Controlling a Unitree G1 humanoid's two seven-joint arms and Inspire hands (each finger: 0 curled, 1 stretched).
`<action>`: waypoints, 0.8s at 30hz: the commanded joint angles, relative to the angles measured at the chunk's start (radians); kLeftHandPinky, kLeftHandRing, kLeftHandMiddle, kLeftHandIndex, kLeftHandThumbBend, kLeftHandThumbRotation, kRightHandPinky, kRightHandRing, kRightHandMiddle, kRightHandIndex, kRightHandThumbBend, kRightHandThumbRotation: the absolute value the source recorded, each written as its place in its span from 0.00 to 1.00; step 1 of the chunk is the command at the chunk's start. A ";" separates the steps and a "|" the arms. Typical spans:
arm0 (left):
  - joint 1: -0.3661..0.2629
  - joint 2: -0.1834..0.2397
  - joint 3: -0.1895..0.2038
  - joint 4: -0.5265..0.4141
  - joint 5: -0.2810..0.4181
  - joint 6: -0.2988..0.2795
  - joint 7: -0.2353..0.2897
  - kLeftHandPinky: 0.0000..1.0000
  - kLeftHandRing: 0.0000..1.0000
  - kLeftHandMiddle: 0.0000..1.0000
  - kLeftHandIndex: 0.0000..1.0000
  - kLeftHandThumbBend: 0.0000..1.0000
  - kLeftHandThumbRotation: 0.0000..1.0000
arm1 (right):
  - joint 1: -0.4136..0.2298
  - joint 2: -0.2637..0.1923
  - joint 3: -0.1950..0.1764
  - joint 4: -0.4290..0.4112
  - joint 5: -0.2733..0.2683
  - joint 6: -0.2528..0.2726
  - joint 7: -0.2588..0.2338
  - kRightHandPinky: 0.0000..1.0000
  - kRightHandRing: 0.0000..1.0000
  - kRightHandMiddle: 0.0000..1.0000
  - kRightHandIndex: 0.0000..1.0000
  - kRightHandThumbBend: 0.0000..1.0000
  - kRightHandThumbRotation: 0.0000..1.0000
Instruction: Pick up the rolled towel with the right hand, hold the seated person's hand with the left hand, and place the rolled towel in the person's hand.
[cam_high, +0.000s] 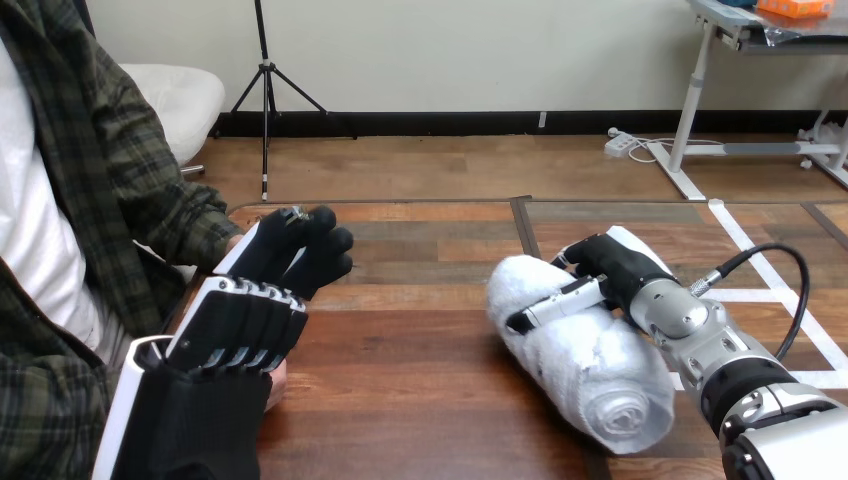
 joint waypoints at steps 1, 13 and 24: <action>-0.061 -0.002 0.033 0.008 0.020 -0.020 0.000 0.87 0.89 0.91 0.90 1.00 0.52 | -0.050 -0.003 -0.053 -0.070 0.055 -0.057 0.024 0.10 0.14 0.21 0.21 0.81 0.00; -0.073 -0.001 0.047 0.027 0.038 -0.011 -0.003 0.88 0.92 0.92 0.91 1.00 0.53 | -0.039 -0.002 -0.151 -0.104 0.191 -0.155 0.158 0.10 0.13 0.21 0.20 0.79 0.00; -0.057 -0.002 0.058 0.014 0.078 0.027 0.022 0.89 0.93 0.93 0.90 1.00 0.51 | -0.001 0.016 -0.235 -0.178 0.328 -0.247 0.285 0.07 0.11 0.18 0.20 0.74 0.00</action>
